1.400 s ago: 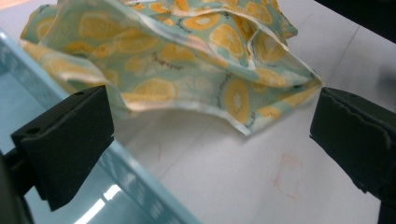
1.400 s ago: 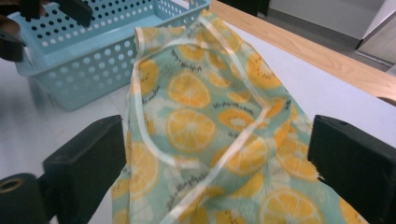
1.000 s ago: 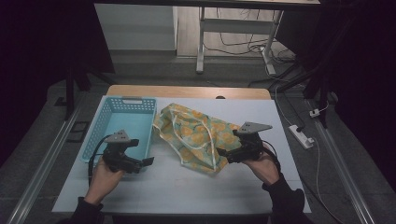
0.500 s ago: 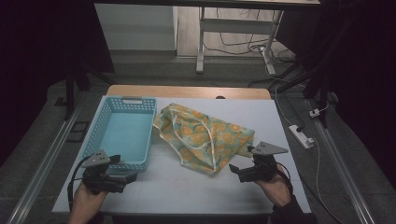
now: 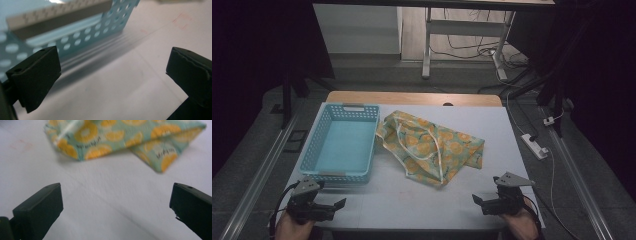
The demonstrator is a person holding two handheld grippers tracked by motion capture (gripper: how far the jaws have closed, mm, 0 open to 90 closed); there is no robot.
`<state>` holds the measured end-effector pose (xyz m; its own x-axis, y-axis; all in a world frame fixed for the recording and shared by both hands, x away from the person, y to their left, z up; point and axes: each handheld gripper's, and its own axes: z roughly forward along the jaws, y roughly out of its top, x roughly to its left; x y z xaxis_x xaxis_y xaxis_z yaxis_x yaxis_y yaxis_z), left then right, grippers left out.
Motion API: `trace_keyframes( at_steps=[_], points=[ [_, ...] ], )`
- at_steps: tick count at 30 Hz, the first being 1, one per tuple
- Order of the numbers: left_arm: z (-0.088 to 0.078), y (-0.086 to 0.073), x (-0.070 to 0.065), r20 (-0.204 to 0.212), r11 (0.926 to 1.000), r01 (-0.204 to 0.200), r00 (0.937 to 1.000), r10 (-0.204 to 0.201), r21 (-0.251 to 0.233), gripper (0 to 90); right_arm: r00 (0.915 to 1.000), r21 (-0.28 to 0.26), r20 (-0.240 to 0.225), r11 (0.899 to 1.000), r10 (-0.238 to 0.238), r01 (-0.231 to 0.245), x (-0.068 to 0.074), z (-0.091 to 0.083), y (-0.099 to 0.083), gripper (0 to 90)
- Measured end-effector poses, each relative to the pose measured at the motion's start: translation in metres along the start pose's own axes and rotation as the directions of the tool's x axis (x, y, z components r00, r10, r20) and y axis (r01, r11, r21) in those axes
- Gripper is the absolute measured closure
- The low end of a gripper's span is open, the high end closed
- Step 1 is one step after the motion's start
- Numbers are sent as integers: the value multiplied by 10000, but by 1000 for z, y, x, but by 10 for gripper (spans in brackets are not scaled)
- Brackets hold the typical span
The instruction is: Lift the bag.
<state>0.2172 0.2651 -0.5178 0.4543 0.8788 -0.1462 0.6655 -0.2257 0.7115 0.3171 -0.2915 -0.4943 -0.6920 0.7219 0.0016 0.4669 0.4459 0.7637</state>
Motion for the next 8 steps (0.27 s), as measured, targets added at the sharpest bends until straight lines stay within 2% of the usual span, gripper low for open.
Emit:
trace_keyframes(
  at_steps=[2, 3, 8],
  points=[
    [2, -3, 1, -138, 9995, 72, 9999, -68, 300, 0, 9998, 261, 143, 9996, 141, -145, -1, -2, -7, 0],
    [1, -3, 1, -237, 9996, 113, 9997, -108, 239, 0, 9996, 388, 166, 9990, 213, -219, -1, -3, -9, 0],
    [2, -3, 2, -172, 9993, 288, 9994, -284, 244, 0, 9982, 177, 291, 9984, 532, -538, -2, -10, -13, 0]
  ],
)
